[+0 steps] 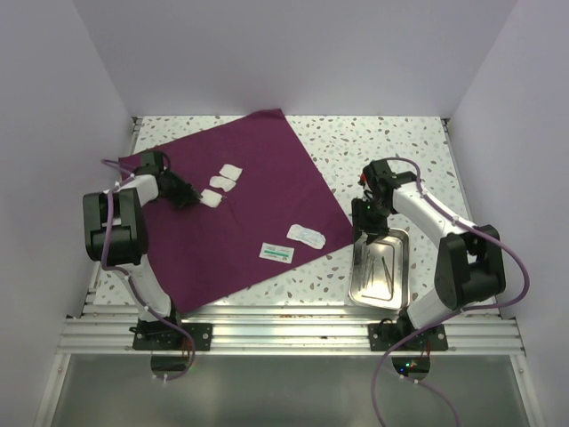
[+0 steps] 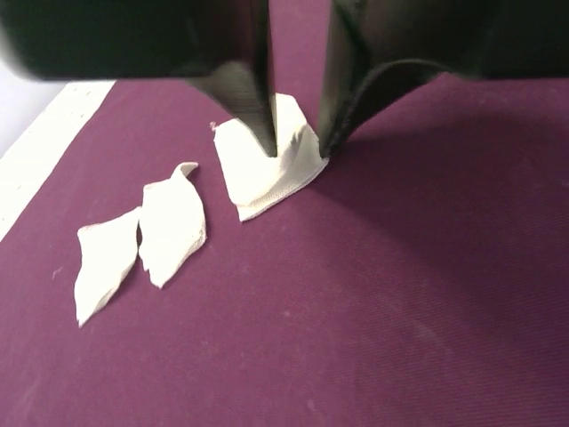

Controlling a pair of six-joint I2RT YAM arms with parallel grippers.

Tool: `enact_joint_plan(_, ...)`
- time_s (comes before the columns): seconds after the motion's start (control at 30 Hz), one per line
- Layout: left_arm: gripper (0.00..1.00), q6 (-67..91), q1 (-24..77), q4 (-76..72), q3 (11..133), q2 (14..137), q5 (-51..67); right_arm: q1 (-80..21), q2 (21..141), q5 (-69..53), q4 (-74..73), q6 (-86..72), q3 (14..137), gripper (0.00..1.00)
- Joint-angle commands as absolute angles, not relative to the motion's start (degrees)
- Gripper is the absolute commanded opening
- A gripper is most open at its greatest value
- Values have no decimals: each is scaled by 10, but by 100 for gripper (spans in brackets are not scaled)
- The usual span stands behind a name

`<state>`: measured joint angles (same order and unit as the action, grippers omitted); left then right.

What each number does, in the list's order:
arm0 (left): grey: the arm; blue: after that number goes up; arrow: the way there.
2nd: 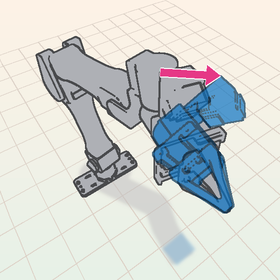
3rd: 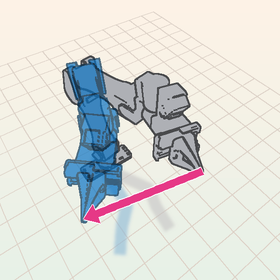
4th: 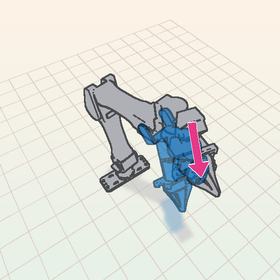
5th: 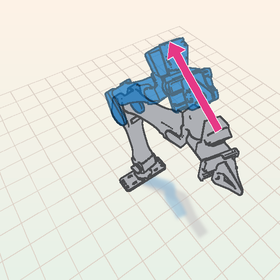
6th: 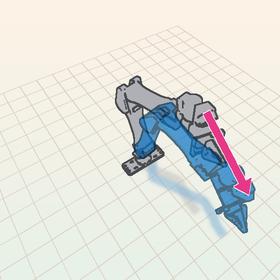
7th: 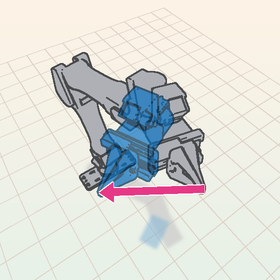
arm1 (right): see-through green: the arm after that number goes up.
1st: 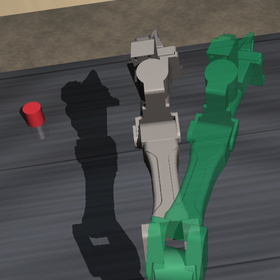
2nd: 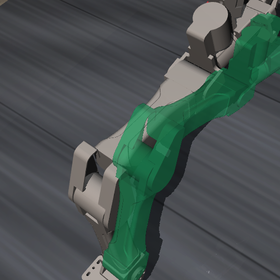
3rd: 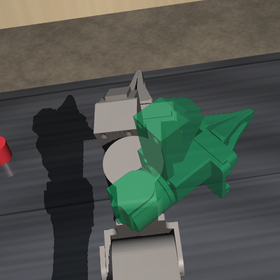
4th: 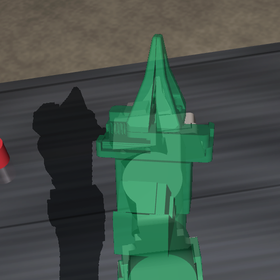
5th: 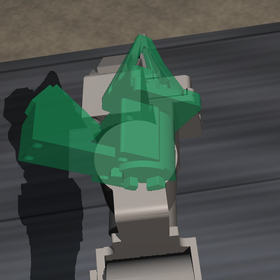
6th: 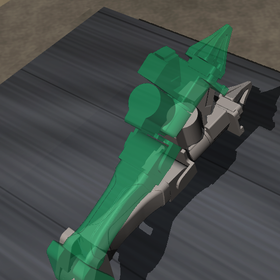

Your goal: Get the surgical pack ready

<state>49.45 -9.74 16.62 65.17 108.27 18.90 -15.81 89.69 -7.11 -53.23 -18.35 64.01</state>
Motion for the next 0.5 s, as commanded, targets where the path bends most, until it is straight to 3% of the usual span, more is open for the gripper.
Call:
enact_joint_plan(0.0,32,454,-103,194,679,1060,158,-160,901,-82,-526,-178,653,48)
enact_joint_plan(0.2,47,406,-101,233,686,1045,128,-159,904,-82,-528,-178,656,48)
enact_joint_plan(0.47,47,365,-96,206,700,1083,158,-160,906,-83,-525,-178,647,48)
